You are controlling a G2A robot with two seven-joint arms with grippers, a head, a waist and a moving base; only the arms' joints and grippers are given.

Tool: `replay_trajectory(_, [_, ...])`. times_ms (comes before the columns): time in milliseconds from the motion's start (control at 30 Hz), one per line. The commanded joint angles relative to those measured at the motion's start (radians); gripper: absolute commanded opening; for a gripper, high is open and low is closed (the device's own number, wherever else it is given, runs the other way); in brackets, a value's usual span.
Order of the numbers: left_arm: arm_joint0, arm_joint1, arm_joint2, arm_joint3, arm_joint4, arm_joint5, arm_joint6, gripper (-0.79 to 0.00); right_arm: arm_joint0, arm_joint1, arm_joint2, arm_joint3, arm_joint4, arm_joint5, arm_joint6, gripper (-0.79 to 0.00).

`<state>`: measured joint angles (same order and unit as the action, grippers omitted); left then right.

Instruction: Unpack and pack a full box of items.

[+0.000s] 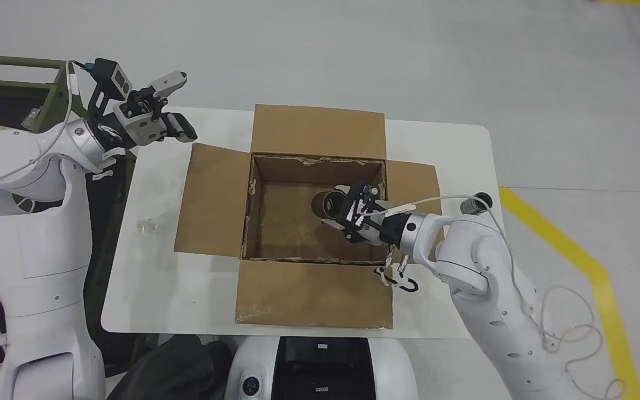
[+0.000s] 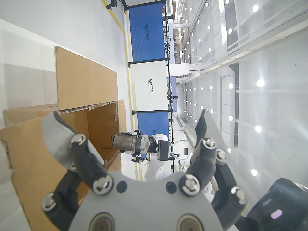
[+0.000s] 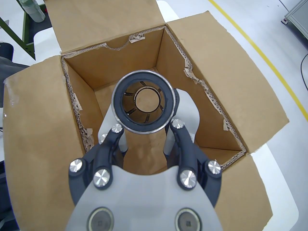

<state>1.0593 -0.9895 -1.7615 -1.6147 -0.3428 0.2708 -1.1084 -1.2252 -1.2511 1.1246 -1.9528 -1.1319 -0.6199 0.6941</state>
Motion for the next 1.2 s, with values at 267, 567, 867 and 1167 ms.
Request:
replay_trajectory(267, [0.0,0.0,0.0,0.0,0.0,0.0,0.0,0.0,-0.001,0.0,0.001,0.0,0.0,0.004,-0.003,-0.785])
replay_trajectory(567, [0.0,0.0,0.0,0.0,0.0,0.0,0.0,0.0,-0.069,0.023,0.111,-0.049,0.058,0.007,0.001,-0.785])
replay_trajectory(867, [0.0,0.0,0.0,0.0,0.0,0.0,0.0,0.0,-0.2,0.056,0.302,-0.117,0.128,-0.021,-0.002,-0.785])
replay_trajectory(1167, [0.0,0.0,0.0,0.0,0.0,0.0,0.0,0.0,-0.339,0.08,0.486,-0.158,0.174,-0.035,-0.029,-0.785])
